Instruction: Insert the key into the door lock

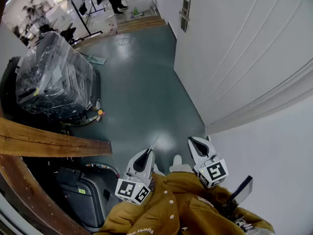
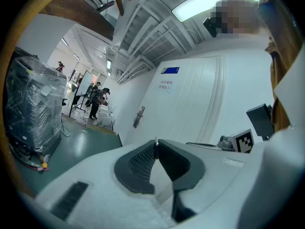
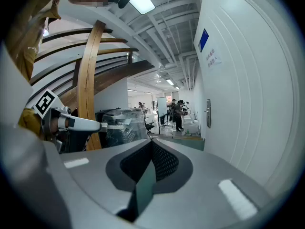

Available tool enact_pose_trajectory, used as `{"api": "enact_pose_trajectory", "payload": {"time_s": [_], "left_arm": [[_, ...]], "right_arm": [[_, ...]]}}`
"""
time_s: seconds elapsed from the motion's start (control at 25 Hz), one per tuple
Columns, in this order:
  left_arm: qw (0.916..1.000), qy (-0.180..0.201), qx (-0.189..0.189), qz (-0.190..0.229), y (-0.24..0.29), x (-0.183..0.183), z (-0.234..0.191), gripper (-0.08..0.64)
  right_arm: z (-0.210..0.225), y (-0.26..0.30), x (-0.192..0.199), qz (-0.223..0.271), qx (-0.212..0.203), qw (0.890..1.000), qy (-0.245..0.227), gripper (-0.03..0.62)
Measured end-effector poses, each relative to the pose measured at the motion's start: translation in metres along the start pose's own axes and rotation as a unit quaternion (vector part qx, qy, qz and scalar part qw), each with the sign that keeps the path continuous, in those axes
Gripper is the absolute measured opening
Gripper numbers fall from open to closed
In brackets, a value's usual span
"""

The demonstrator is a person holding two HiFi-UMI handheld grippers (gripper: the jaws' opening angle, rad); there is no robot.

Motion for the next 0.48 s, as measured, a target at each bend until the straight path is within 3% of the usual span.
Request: {"api": "enact_pose_trajectory", "payload": {"time_s": [0.48], "left_arm": [[1.0, -0.003, 0.001, -0.001, -0.0028, -0.0042, -0.003, 0.026]], "right_arm": [[-0.0078, 0.0061, -0.0063, 0.002, -0.016, 1.0, 0.003, 0.008]]}}
Point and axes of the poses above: the fingertips, and each gripper's own axes: y forward along the fingers, z to its right, x out of its underside, the point moved 2 cm from there along -y, backward along the fingers, and after that the axes turned 12 degrees about x, right-handed, at the moved point
